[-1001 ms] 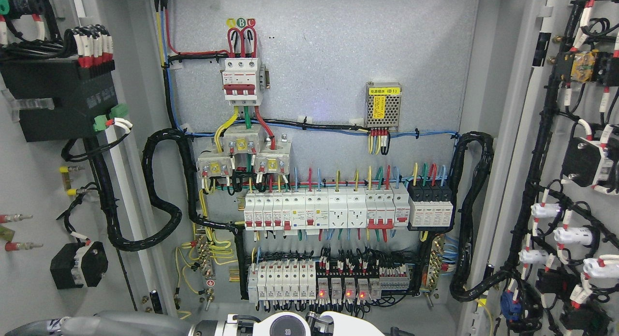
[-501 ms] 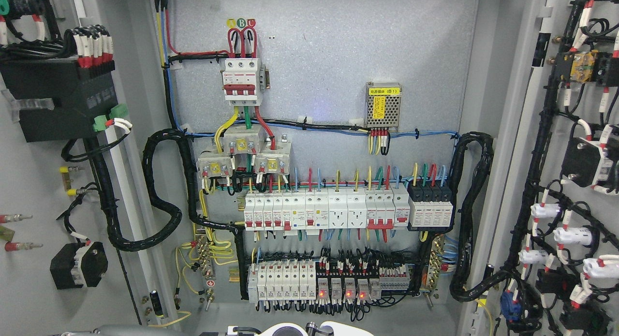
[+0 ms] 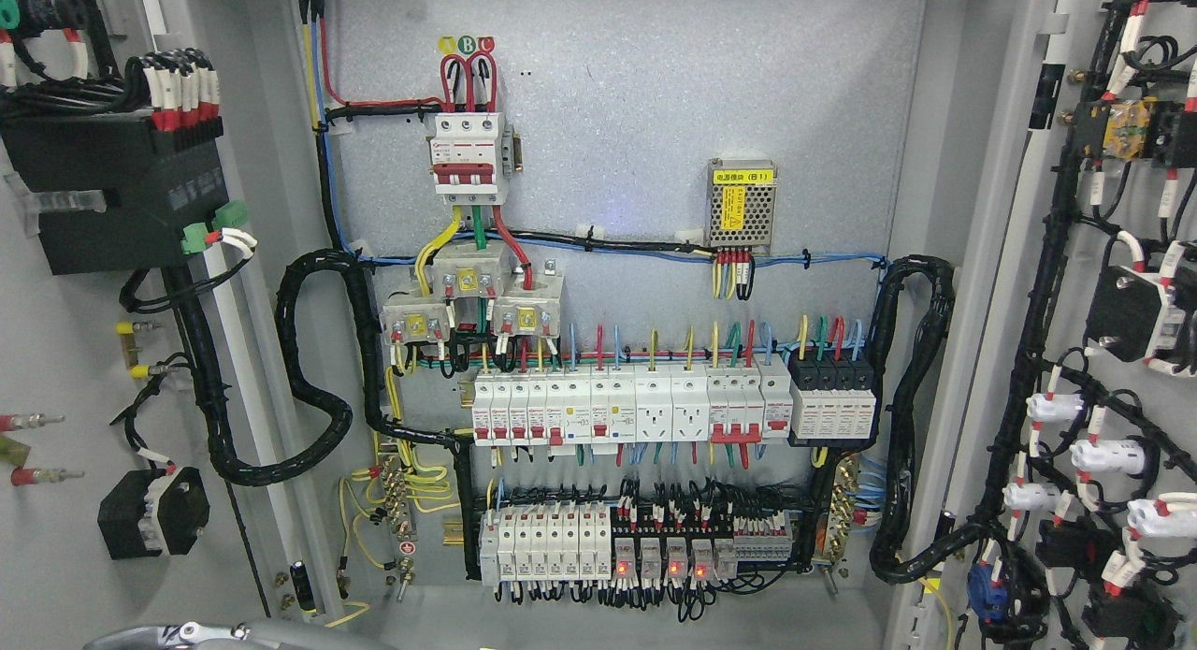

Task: Open door with both hands

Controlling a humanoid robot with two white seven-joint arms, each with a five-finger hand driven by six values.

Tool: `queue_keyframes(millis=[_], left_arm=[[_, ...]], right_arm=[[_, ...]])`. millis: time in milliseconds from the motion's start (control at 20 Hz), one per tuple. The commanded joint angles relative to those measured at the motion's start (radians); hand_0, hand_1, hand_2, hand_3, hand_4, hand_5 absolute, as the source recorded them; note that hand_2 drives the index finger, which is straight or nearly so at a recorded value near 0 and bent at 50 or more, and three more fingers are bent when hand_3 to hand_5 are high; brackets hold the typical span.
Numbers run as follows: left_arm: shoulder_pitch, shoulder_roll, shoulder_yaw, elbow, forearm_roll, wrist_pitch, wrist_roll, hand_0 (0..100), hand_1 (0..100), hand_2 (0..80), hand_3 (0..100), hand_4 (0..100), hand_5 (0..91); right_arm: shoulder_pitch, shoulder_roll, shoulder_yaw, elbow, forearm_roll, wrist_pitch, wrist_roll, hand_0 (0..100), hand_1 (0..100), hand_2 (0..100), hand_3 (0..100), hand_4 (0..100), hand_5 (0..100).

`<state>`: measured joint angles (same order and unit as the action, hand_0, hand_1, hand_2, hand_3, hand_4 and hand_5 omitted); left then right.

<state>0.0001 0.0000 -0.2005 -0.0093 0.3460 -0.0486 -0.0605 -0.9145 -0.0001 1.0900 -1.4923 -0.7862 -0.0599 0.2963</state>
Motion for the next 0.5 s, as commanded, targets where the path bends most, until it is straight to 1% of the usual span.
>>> queue_keyframes(millis=[0, 100, 200, 250, 300, 350, 451], left_arm=[[0.010, 0.026, 0.001, -0.163, 0.001, 0.000, 0.001, 29, 0, 2.9, 3, 3, 0.0], [0.046, 0.058, 0.001, -0.314, -0.001, 0.001, 0.001, 29, 0, 2.9, 3, 3, 0.0], [0.079, 0.086, 0.001, -0.452, -0.002, 0.000, 0.001, 29, 0, 2.8, 3, 3, 0.0], [0.096, 0.097, 0.001, -0.516, -0.004, 0.000, -0.011, 29, 0, 2.8, 3, 3, 0.0], [0.122, 0.115, 0.001, -0.599, -0.004, -0.002, -0.040, 29, 0, 2.8, 3, 3, 0.0], [0.153, 0.135, 0.001, -0.692, -0.005, -0.002, -0.088, 29, 0, 2.9, 3, 3, 0.0], [0.213, 0.159, 0.000, -0.887, -0.013, -0.002, -0.192, 29, 0, 2.9, 3, 3, 0.0]], right_arm=[[0.123, 0.000, -0.269, -0.045, 0.135, -0.001, 0.001, 22, 0, 0, 0, 0, 0], [0.181, 0.000, -0.332, -0.061, 0.166, 0.000, 0.000, 22, 0, 0, 0, 0, 0], [0.236, 0.000, -0.352, -0.109, 0.203, -0.001, 0.001, 22, 0, 0, 0, 0, 0], [0.265, 0.000, -0.364, -0.121, 0.225, -0.004, 0.000, 22, 0, 0, 0, 0, 0], [0.288, 0.000, -0.377, -0.126, 0.248, -0.015, 0.000, 22, 0, 0, 0, 0, 0], [0.311, 0.000, -0.390, -0.138, 0.281, -0.032, -0.003, 22, 0, 0, 0, 0, 0], [0.360, 0.000, -0.415, -0.163, 0.339, -0.041, -0.005, 22, 0, 0, 0, 0, 0]])
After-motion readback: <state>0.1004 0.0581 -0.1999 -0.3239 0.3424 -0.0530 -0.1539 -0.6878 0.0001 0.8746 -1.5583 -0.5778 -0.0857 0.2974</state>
